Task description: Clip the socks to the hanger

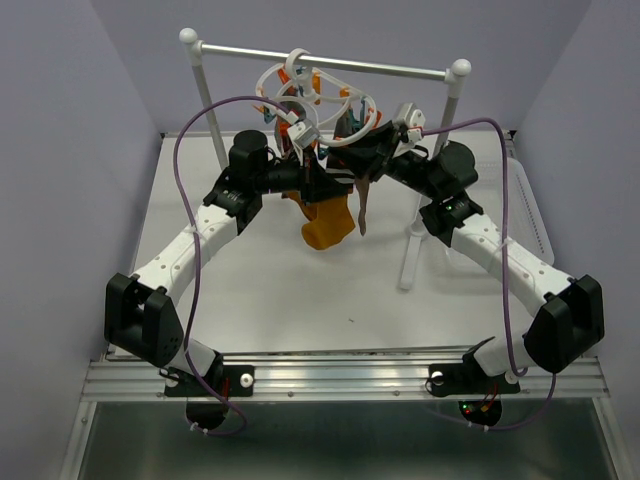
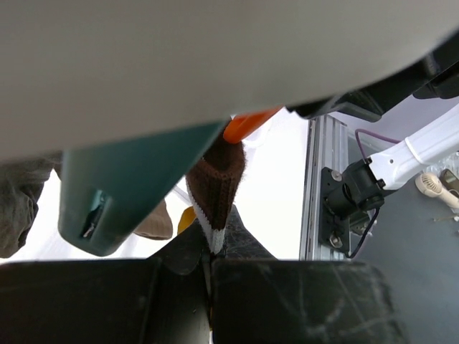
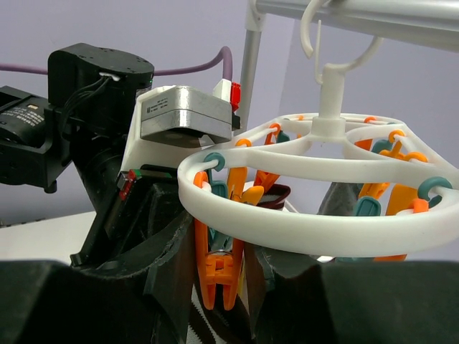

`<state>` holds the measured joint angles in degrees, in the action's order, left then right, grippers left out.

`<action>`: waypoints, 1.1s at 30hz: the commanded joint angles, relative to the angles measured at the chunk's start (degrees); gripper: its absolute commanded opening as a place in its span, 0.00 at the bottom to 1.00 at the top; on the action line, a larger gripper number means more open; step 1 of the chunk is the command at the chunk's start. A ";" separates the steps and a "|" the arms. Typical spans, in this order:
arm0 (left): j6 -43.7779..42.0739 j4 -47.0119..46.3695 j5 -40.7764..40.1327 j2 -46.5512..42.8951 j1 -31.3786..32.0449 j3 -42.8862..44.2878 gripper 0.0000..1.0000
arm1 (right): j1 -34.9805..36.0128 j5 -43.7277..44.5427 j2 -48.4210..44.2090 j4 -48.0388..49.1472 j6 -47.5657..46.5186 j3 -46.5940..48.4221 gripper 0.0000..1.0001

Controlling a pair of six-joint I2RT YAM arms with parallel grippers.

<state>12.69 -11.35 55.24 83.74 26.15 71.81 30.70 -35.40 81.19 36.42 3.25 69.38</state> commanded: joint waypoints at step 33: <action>-1.17 -2.53 1.18 -2.10 -0.05 1.40 0.00 | -0.11 -3.10 -0.33 1.10 0.97 3.04 0.01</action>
<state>12.25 -11.31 54.54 83.40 26.15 71.81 30.70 -35.92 81.03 36.05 3.46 69.71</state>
